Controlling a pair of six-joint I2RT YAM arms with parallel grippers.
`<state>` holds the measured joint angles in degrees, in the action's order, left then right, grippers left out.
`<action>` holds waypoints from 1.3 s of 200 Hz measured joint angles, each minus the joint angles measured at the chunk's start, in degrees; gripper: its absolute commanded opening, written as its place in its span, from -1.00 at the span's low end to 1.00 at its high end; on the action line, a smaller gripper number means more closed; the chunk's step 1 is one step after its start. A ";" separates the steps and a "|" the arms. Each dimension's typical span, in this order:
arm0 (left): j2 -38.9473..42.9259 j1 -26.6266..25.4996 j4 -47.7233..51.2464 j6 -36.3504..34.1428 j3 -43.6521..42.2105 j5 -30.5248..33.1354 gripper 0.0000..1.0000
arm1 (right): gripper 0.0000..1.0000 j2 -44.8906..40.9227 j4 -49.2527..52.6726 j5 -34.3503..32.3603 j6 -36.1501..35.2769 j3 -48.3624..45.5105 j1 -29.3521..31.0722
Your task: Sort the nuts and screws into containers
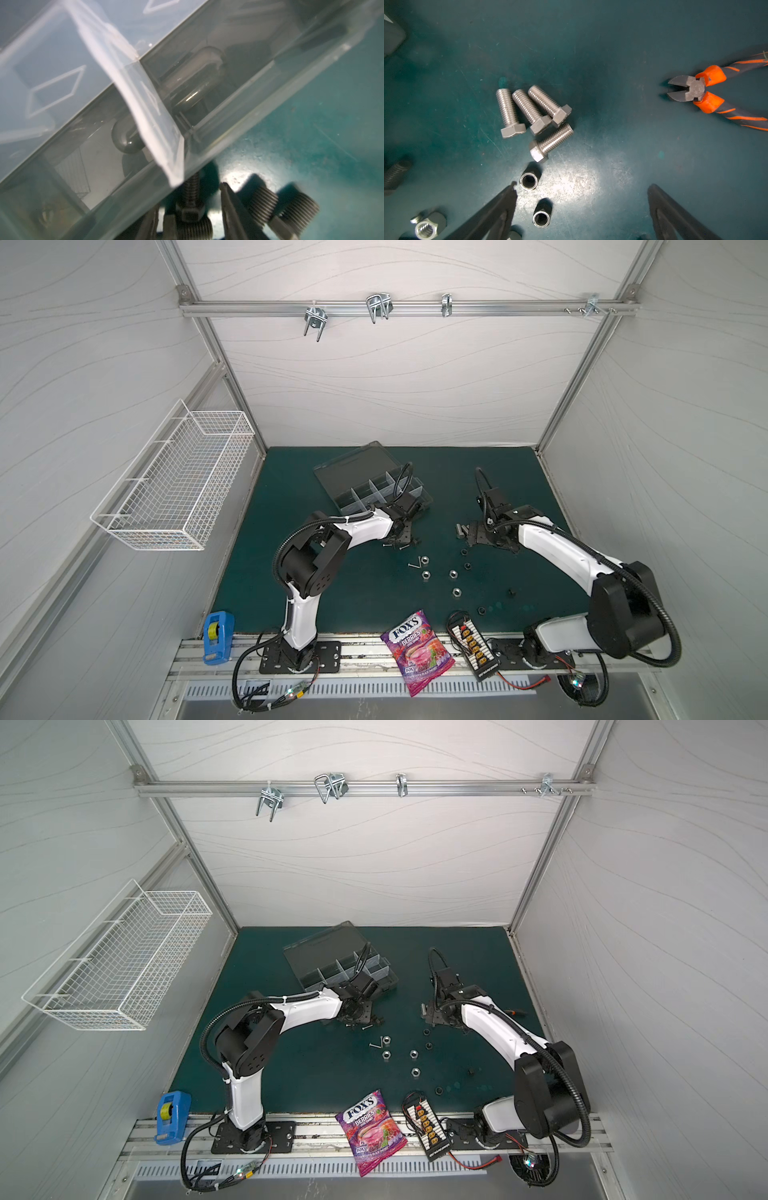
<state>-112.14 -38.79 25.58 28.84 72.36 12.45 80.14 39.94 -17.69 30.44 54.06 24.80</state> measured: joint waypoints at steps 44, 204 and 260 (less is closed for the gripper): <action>-1.22 0.17 0.42 -0.79 1.16 0.31 -0.42 | 0.98 0.00 0.02 -0.44 0.00 0.00 0.00; -1.20 -0.52 1.01 -1.22 1.75 0.22 -0.95 | 0.98 0.00 0.15 -1.57 0.09 1.18 0.00; -1.20 -1.66 1.11 -2.29 1.97 -0.59 -1.00 | 0.98 0.00 0.13 -1.57 0.20 1.18 0.00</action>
<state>-113.34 -40.45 26.70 26.55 74.32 11.86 80.14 40.07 -19.27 30.63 55.24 24.80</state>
